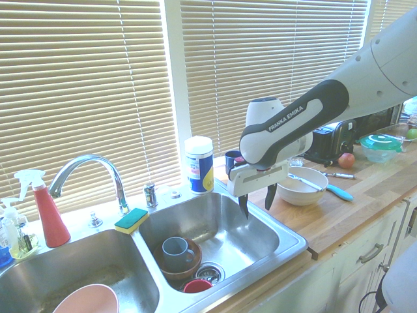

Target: Put the knife into the sink

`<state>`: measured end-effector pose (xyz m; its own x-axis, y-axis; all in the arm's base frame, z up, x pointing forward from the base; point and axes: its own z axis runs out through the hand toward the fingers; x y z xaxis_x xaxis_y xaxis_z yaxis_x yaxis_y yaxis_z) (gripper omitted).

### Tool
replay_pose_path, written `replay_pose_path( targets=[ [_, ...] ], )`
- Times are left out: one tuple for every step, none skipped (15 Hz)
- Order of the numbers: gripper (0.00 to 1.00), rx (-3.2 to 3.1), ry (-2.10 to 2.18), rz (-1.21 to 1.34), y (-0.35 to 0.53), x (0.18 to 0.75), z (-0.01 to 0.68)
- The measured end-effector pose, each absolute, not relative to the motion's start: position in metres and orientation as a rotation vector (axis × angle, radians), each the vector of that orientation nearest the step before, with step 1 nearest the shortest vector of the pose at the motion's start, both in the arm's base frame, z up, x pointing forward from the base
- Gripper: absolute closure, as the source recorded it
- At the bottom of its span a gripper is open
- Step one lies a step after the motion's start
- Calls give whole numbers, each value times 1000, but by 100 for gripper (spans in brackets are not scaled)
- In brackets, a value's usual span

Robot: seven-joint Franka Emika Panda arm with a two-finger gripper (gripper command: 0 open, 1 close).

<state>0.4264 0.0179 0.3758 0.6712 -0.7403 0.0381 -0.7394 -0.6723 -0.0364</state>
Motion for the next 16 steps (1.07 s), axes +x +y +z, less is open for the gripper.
replay_pose_path(
  targets=[
    [0,-2855,1267,-75,18,426,375],
    [0,-2854,1269,-71,18,426,375],
    [0,-2852,1269,-72,18,426,376],
    [0,-2853,1265,-79,19,426,380],
    [0,-2858,1256,-84,19,426,387],
    [0,-2866,1241,-89,19,426,399],
    [0,-2873,1228,-95,18,426,413],
    [0,-2880,1213,-101,12,425,428],
    [0,-2894,1197,-105,1,424,442],
    [0,-2908,1180,-96,-13,423,453],
    [0,-2921,1161,-81,-29,422,461],
    [0,-2931,1146,-68,-43,421,465],
    [0,-2939,1122,-51,-58,419,469],
    [0,-2943,1096,-35,-73,417,471],
    [0,-2942,1081,-22,-90,413,472],
    [0,-2936,1084,-18,-106,410,472]
  ],
)
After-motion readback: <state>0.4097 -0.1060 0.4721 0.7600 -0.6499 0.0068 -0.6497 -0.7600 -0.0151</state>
